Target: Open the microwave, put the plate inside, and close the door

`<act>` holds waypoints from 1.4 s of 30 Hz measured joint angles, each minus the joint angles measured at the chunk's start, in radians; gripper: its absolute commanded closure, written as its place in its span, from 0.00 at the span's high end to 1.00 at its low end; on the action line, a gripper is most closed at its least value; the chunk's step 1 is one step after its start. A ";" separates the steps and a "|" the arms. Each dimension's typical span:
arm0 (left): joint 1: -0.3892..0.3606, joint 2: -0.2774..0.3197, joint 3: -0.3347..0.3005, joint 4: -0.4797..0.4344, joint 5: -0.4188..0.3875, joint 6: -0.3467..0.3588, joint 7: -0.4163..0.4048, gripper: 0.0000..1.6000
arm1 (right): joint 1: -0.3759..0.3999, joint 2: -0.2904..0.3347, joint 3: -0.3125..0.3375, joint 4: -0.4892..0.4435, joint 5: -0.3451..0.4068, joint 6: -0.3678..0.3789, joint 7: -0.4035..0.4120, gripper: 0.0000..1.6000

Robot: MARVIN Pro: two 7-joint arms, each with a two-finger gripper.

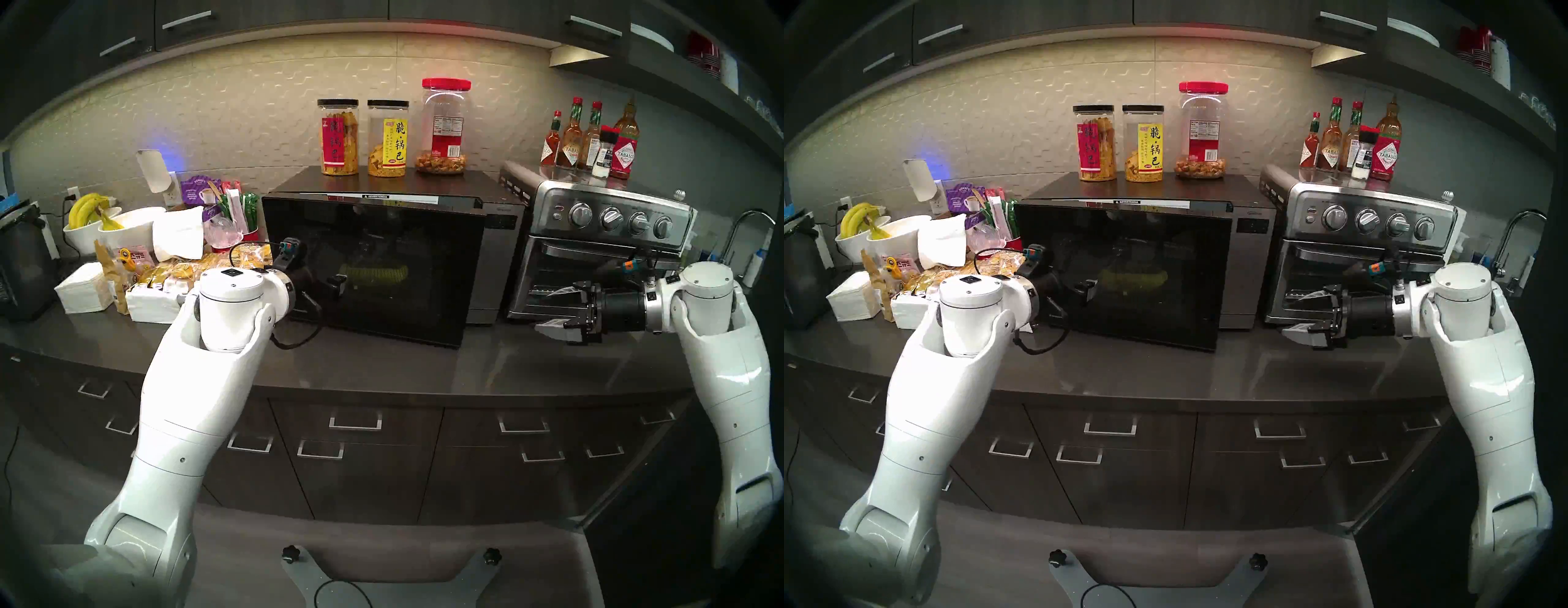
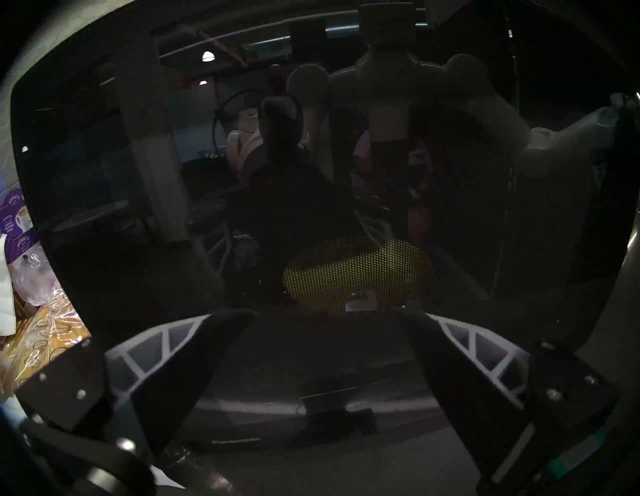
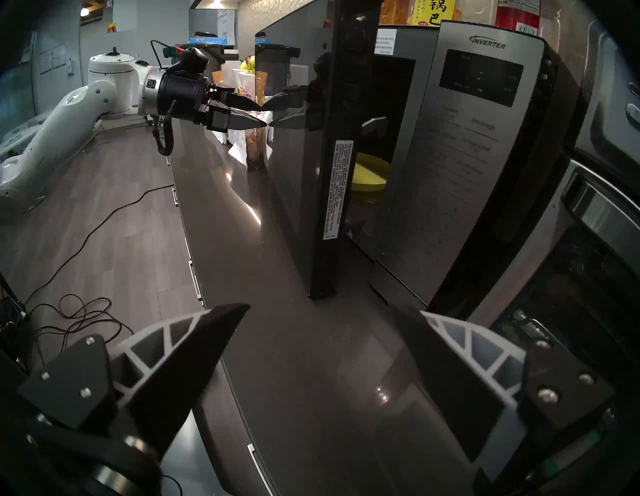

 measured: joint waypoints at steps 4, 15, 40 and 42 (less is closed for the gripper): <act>-0.012 -0.005 0.002 0.025 0.003 -0.016 -0.001 1.00 | 0.000 0.000 0.000 0.000 0.000 0.000 0.000 1.00; -0.044 -0.010 0.006 0.085 0.026 -0.059 0.001 1.00 | 0.000 0.000 0.000 0.000 0.000 0.001 0.000 1.00; -0.085 -0.019 0.025 0.154 0.066 -0.094 -0.009 1.00 | 0.000 0.000 0.000 0.000 0.000 0.001 0.000 1.00; -0.084 -0.022 0.020 0.151 0.063 -0.091 -0.013 1.00 | 0.000 0.000 0.000 0.000 0.000 0.001 0.000 1.00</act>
